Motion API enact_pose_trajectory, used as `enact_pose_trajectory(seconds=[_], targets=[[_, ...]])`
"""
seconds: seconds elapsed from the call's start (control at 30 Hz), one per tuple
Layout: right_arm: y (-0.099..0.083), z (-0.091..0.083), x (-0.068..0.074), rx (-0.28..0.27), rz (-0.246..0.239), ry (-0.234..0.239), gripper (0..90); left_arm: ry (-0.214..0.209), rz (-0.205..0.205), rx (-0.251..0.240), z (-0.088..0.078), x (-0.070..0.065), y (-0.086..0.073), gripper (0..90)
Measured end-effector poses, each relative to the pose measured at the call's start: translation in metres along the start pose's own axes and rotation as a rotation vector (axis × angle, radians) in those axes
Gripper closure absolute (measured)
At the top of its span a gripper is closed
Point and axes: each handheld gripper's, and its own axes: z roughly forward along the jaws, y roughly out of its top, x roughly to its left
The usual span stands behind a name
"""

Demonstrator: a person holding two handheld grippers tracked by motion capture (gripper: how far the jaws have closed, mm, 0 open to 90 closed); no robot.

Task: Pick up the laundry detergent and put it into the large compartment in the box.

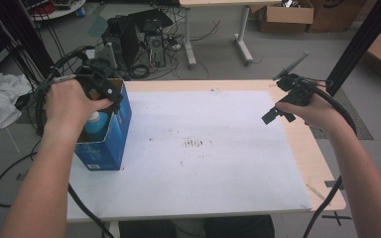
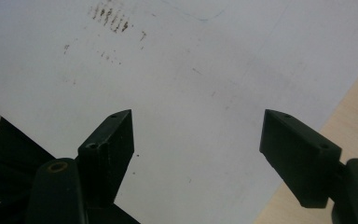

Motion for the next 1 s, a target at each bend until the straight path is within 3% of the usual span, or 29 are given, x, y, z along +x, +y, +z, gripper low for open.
enact_pose_trajectory(seconds=[0.3, 0.33, 0.6, 0.8, 1.0], targets=[[-0.002, 0.000, 0.001, 0.000, 0.000, 0.000, 26.4, -0.028, 0.122, -0.018, 0.002, -0.051, 0.011, 15.4], [-0.002, 0.000, 0.001, 0.000, 0.000, 0.000, 26.4, -0.028, 0.122, -0.018, 0.002, -0.051, 0.011, 15.3], [-0.007, -0.002, -0.001, -0.002, 0.015, -0.005, 25.5, -0.048, 0.242, -0.024, 0.016, -0.101, 0.021, 15.0], [-0.010, -0.003, 0.000, 0.000, 0.014, -0.011, 25.0, -0.061, 0.293, -0.016, 0.031, -0.128, 0.024, 14.6], [-0.010, -0.003, 0.002, 0.001, 0.012, -0.014, 24.9, -0.064, 0.318, -0.007, 0.041, -0.142, 0.026, 14.8]])
